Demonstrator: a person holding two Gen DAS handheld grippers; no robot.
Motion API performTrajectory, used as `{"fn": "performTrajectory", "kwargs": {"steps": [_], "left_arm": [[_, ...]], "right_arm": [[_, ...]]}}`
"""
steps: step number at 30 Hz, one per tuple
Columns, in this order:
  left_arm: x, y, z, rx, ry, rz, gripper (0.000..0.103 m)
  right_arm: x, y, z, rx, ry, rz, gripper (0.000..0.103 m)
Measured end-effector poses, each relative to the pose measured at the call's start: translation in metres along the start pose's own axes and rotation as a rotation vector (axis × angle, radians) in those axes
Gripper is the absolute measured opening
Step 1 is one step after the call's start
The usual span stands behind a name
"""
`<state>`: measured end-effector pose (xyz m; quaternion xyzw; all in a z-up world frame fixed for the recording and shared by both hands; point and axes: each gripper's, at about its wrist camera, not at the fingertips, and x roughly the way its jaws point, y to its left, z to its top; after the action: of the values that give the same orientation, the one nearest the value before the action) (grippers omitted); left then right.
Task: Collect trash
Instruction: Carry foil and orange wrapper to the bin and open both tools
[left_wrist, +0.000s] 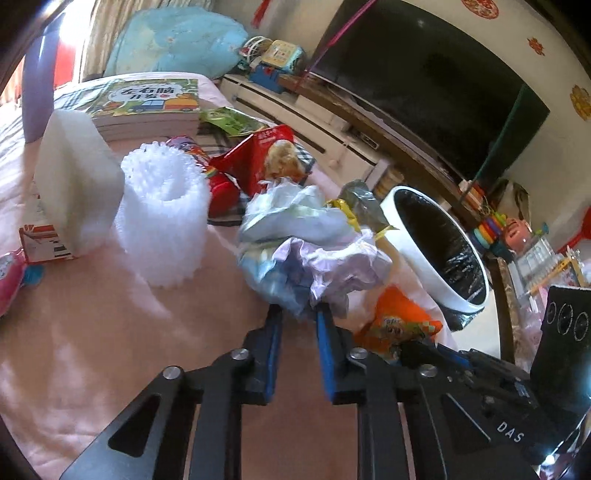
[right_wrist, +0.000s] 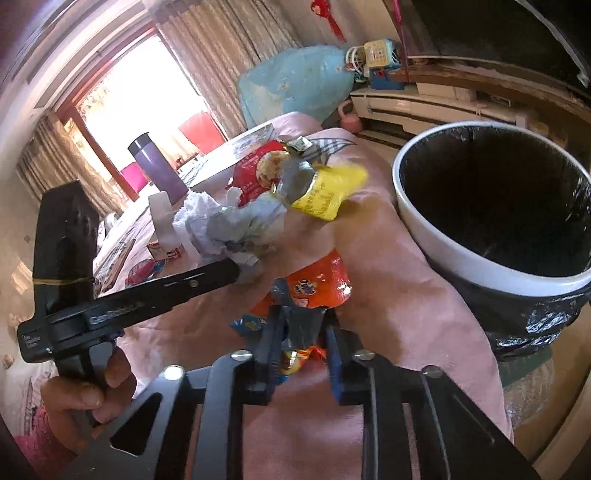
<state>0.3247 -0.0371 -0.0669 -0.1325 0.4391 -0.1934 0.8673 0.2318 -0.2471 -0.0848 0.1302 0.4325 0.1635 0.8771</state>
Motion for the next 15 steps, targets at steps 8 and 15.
{"fn": "performTrajectory", "kwargs": {"steps": [8, 15], "left_arm": [[-0.025, 0.004, -0.010, 0.032, -0.048, -0.010, 0.000], [-0.028, -0.009, -0.011, 0.034, -0.083, 0.055, 0.043]], "right_arm": [[-0.028, 0.001, -0.005, -0.002, -0.047, 0.005, 0.006], [-0.049, -0.003, -0.004, 0.011, -0.088, 0.008, 0.006]]}}
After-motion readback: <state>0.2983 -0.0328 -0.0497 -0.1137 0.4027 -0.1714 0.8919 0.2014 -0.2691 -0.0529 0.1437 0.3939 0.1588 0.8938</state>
